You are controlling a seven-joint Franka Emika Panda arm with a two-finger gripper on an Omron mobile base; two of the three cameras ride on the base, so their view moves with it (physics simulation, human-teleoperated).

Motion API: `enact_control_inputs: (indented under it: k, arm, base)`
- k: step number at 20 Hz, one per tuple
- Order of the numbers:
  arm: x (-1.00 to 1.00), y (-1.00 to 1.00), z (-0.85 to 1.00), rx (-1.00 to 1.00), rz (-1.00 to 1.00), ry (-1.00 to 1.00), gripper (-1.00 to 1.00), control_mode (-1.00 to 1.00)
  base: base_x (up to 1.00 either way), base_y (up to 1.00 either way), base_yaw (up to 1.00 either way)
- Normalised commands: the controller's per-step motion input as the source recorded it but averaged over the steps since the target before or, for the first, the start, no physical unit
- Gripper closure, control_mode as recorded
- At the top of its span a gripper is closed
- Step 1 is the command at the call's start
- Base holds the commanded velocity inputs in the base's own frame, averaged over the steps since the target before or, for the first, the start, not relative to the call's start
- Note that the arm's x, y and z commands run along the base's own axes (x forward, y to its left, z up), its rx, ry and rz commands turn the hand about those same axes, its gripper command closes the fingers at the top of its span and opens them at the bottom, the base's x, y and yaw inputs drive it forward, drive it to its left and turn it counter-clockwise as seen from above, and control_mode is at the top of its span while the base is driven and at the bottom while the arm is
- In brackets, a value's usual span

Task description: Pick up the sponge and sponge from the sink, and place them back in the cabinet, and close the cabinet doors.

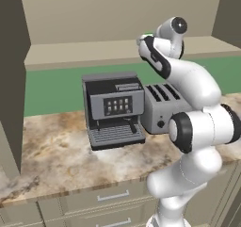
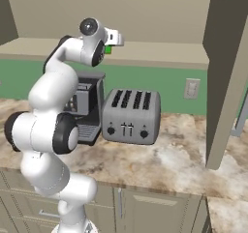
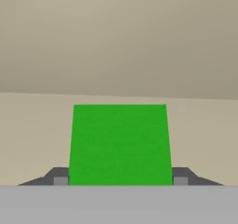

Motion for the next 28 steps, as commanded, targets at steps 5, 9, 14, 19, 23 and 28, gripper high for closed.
enact_control_inputs:
  k: [5, 9, 14, 19, 23, 28]
  arm:
    - [0.26, 0.0, -0.1, 0.0, 0.0, 0.0, 1.0, -1.0]
    - [0.22, 0.0, -0.08, 0.0, 0.0, 0.0, 1.0, -1.0]
    - [0.02, 0.0, 0.0, 0.0, 0.01, 0.0, 1.0, -1.0]
    - [0.0, 0.0, 0.0, 0.0, 0.0, 0.0, -1.0, -1.0]
    - [0.0, 0.0, 0.0, 0.0, 0.0, 0.0, -1.0, -1.0]
    - [0.0, 0.0, 0.0, 0.0, 0.0, 0.0, -1.0, -1.0]
  base:
    - [0.0, 0.0, 0.0]
    - [0.0, 0.0, 0.0]
    - [0.0, 0.0, 0.0]
    - [0.0, 0.0, 0.0]
    - [0.0, 0.0, 0.0]
    - [0.0, 0.0, 0.0]
